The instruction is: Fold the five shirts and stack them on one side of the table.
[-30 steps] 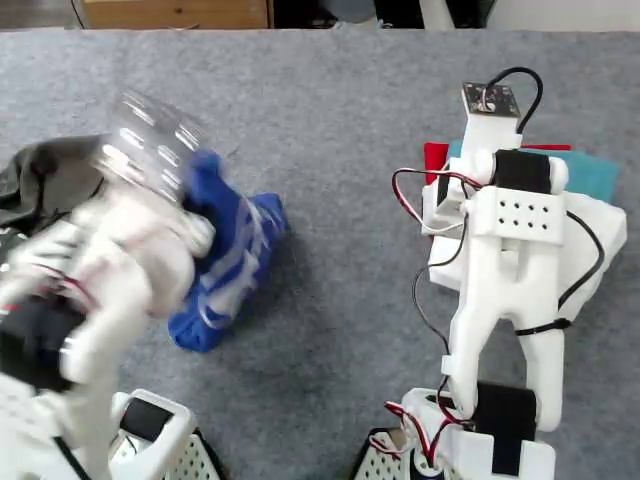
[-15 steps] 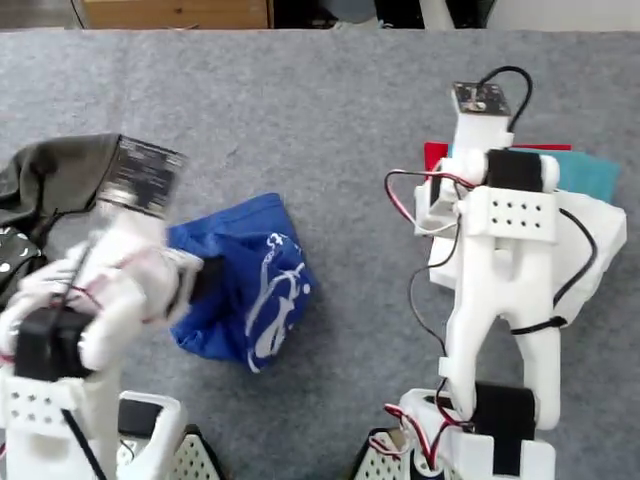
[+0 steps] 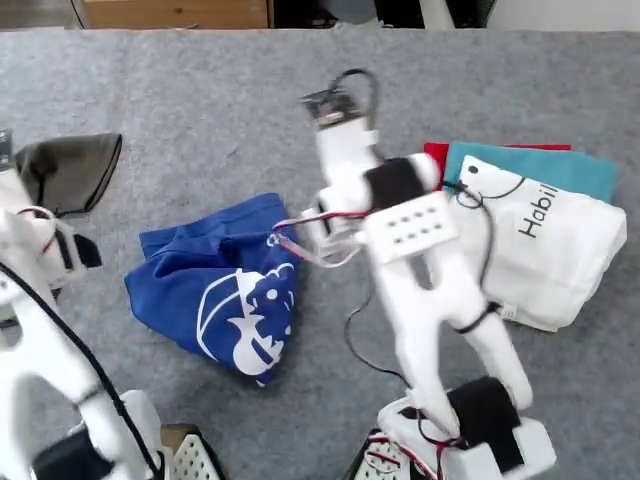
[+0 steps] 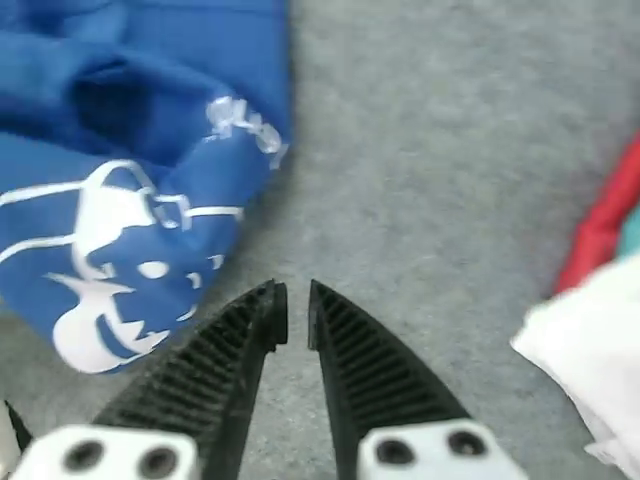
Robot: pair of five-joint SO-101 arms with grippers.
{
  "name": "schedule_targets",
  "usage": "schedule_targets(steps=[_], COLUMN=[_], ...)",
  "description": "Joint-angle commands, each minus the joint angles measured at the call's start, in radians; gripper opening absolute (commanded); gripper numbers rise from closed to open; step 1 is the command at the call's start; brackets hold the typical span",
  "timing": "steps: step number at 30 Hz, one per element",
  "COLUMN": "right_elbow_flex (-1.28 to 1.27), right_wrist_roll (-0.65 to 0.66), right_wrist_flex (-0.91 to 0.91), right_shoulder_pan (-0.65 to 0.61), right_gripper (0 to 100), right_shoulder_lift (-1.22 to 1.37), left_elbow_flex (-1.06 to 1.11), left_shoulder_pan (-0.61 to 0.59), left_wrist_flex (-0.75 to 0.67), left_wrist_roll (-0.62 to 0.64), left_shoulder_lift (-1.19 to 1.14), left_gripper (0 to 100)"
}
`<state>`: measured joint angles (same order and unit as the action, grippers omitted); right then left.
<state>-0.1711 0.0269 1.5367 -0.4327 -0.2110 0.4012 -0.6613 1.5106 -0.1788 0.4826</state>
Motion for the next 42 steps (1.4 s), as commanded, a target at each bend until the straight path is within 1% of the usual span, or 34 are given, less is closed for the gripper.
schedule_targets(steps=[1,4,6,10,13,15,16,19,21,22,24,25,29,34,37,40,42], right_elbow_flex=[0.010,0.051,0.099,0.214,0.308,0.358,0.380,0.463,0.529,0.559,0.602,0.616,0.676,0.685,0.639,0.535,0.449], right_wrist_roll=[-0.012,-0.014,-0.014,-0.008,-0.008,-0.008,-0.008,-0.008,-0.009,-0.012,-0.014,-0.011,-0.008,-0.008,0.023,0.095,0.129], right_wrist_flex=[-0.017,-0.009,-0.009,-0.018,-0.018,-0.018,-0.018,-0.018,-0.015,-0.009,0.021,0.041,0.153,0.224,0.224,0.224,0.222], right_shoulder_pan=[-0.089,-0.152,-0.204,-0.293,-0.308,-0.305,-0.296,-0.262,-0.222,-0.199,-0.144,-0.120,-0.021,0.109,0.180,0.213,0.213], right_gripper=[18.2,35.0,42.0,42.7,42.6,40.4,36.8,19.1,5.4,0.6,5.1,5.6,1.4,1.5,1.5,1.5,1.5], right_shoulder_lift=[0.091,0.211,0.280,0.423,0.553,0.644,0.690,0.802,0.855,0.874,0.886,0.885,0.863,0.816,0.766,0.688,0.630], left_elbow_flex=[-0.022,-0.028,-0.022,-0.021,-0.021,-0.021,-0.021,-0.022,-0.024,-0.024,-0.022,-0.021,0.016,0.012,-0.048,-0.163,-0.280], left_shoulder_pan=[-0.077,-0.130,-0.157,-0.225,-0.254,-0.265,-0.265,-0.259,-0.248,-0.242,-0.242,-0.245,-0.255,-0.220,-0.185,-0.165,-0.163], left_wrist_flex=[-0.015,-0.025,-0.044,-0.075,-0.100,-0.126,-0.143,-0.158,-0.158,-0.158,-0.160,-0.172,-0.293,-0.411,-0.460,-0.511,-0.511], left_wrist_roll=[0.002,0.003,0.003,0.002,0.002,0.002,0.002,-0.002,-0.029,-0.038,-0.054,-0.063,-0.089,-0.089,-0.092,-0.161,-0.195], left_shoulder_lift=[-0.069,-0.077,-0.077,-0.077,-0.077,-0.081,-0.084,-0.087,-0.087,-0.087,-0.087,-0.087,-0.087,-0.130,-0.250,-0.431,-0.568], left_gripper=[26,26,26,26,26,26,26,26,26,26,26,26,26,26,26,26,26])
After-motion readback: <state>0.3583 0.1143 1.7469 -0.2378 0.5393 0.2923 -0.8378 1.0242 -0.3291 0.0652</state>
